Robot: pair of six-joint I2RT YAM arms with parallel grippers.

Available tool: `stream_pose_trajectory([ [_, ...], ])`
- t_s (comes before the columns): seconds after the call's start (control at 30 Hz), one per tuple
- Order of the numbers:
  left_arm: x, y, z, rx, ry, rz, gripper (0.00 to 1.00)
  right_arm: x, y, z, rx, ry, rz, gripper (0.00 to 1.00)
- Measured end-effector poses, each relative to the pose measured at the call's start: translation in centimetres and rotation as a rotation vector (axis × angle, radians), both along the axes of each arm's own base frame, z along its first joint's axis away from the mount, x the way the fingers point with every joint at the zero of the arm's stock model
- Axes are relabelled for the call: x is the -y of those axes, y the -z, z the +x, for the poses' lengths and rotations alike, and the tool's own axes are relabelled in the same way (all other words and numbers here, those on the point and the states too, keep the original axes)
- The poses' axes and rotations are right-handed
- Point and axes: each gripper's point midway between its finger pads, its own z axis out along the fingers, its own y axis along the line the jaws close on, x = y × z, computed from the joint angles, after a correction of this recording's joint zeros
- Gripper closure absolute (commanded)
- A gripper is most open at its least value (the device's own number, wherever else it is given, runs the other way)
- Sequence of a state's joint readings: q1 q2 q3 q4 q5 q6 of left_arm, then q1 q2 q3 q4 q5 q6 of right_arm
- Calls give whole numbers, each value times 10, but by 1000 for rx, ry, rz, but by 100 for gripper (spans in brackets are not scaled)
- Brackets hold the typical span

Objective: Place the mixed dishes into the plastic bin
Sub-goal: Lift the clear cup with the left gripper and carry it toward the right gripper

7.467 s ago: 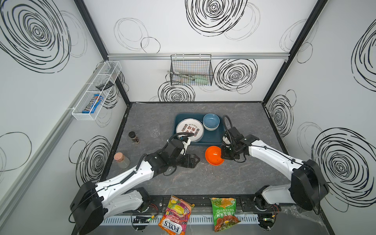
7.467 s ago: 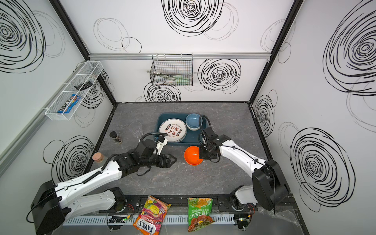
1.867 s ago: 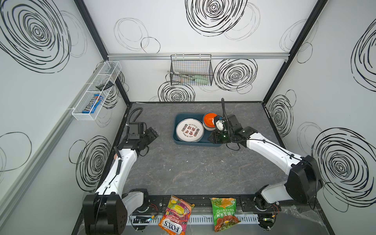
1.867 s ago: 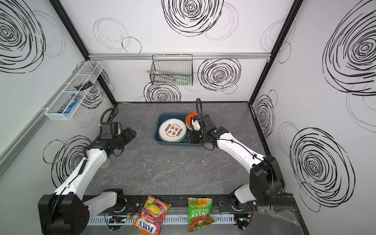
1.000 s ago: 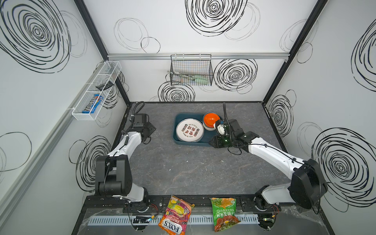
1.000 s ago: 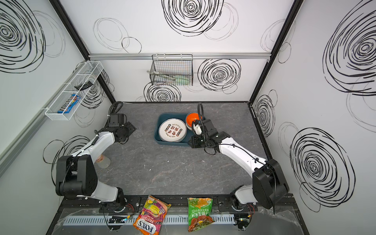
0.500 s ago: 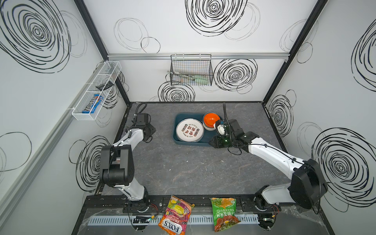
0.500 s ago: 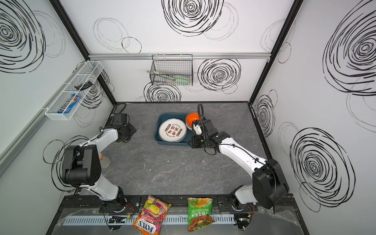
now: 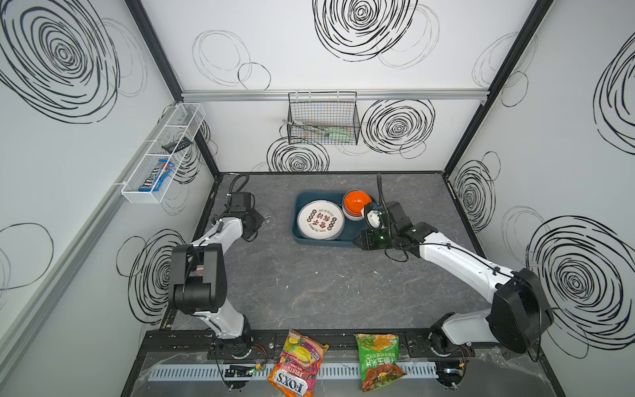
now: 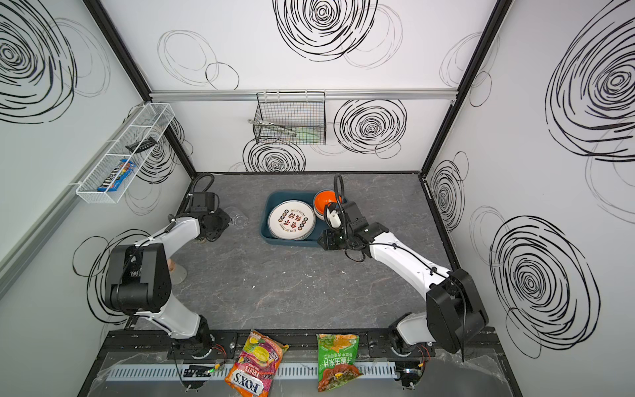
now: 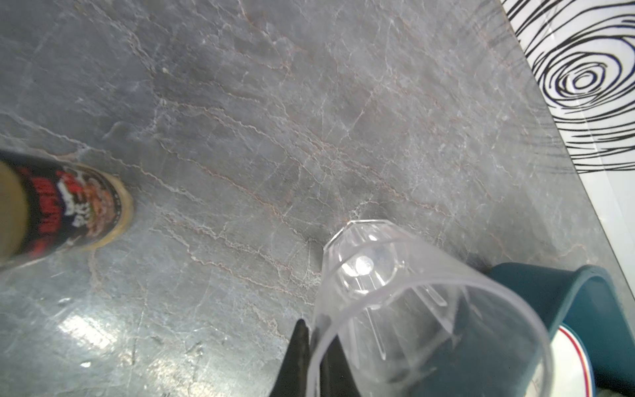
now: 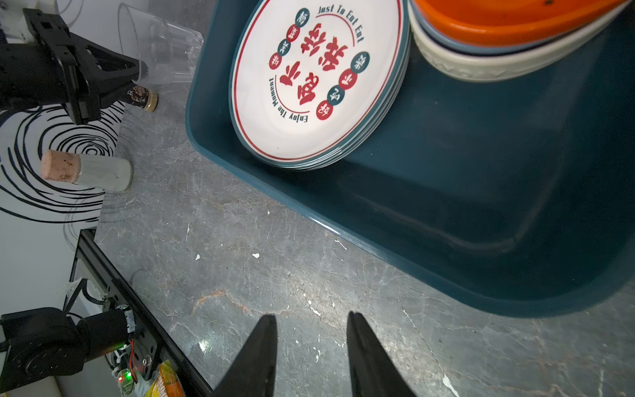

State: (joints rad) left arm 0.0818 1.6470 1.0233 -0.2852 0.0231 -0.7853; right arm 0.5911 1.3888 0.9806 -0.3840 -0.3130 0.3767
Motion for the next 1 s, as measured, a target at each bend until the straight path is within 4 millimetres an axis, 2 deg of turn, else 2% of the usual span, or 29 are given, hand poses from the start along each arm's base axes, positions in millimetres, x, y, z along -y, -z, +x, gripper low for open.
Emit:
stream_pose_trajectory([
  [0.13,5,-6,-5,14,20,-16,96,0,0,0,-1,5,-1,62],
  [0.27,10,-25,-11,64,44,-27,96,-1,-6,3,8,7,2,62],
  [0.43,17,-58,-16,153,85,-38,96,-7,-30,12,54,7,32,60],
  [0.63,28,-75,-31,203,142,-58,95,-16,-62,24,114,0,73,51],
  [0.83,52,-81,-51,201,231,-93,95,-30,-86,35,139,-23,110,50],
  [1.0,86,-94,-66,223,342,-114,94,-46,-100,34,139,-56,122,50],
])
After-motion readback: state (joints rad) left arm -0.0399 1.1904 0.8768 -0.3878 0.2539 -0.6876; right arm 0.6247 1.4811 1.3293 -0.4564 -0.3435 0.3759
